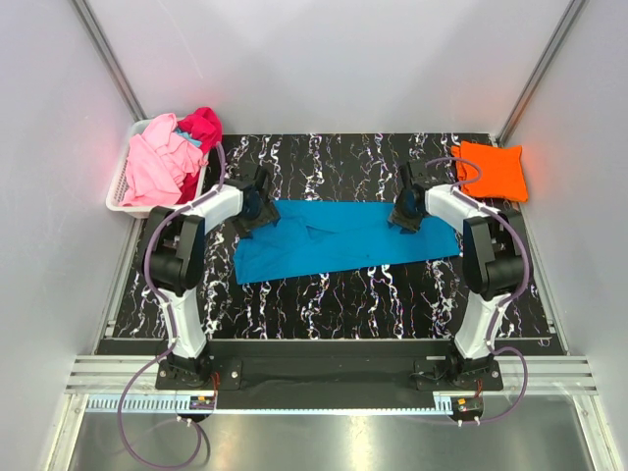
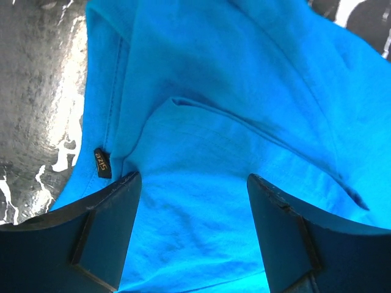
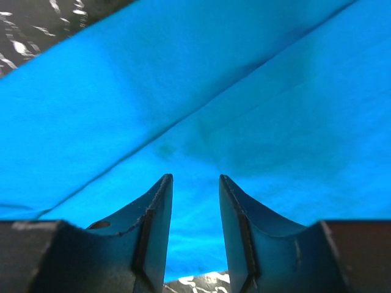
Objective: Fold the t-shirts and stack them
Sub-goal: Fold the tshirt
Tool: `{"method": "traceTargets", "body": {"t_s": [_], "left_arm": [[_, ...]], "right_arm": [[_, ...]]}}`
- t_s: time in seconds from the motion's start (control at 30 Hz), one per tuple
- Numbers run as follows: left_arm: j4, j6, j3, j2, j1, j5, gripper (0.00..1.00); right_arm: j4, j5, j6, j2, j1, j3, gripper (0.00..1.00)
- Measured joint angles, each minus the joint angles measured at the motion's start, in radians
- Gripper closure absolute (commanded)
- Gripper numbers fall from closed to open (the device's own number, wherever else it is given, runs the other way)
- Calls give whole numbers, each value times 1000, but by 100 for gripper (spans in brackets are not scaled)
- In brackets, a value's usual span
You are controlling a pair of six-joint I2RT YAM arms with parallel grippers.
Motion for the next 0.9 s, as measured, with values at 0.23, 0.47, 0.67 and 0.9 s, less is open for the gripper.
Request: {"method": "traceTargets", "body": {"t_s": [0.23, 0.47, 0.67, 0.9], "left_arm": [[-5, 53, 4, -79, 0, 26, 23], [3, 55, -15, -155, -23, 66, 23], [-3, 26, -89, -127, -83, 97, 23], [-31, -19, -42, -29, -91, 92, 23]], "right_arm": [[-31, 26, -48, -77, -1, 25, 56], [-52, 27, -108, -55, -9, 57, 53], [-64, 17, -174, 47, -33, 108, 53], [-91, -15, -211, 85, -47, 122, 52]]}}
